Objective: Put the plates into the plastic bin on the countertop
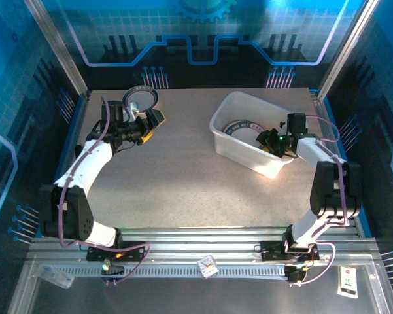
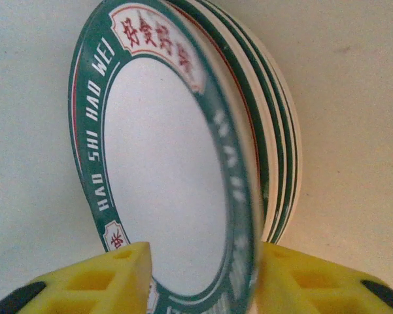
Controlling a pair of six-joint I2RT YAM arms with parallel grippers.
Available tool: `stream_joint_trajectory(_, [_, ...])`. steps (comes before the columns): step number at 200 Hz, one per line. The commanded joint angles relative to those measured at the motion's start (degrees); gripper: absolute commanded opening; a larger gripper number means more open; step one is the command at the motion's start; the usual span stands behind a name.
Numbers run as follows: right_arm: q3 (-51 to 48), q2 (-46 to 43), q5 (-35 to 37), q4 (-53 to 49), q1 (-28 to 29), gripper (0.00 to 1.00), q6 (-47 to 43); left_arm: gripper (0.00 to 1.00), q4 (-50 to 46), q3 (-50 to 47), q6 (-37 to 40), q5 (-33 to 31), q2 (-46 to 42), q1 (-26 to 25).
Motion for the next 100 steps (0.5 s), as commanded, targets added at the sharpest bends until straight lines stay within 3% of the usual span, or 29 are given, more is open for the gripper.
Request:
stream_joint_trajectory(1, [2.2,1.2,-0.1,-2.3,0.9,0.57,-1.3,0.99,-0.1,-1.0,1.6,-0.3,0.4,0.6])
stream_joint_trajectory(70, [5.2,-4.3,8.0,-11.0,2.5,0.94,-4.1,0.99,-3.4,0.1,2.2,-3.9,-1.3,1.1])
stream_joint_trajectory(100, [5.5,-8.2,12.2,-14.8,2.8,1.0,-4.9,0.99,-6.2,1.1,1.7,-7.7,-1.0,1.4])
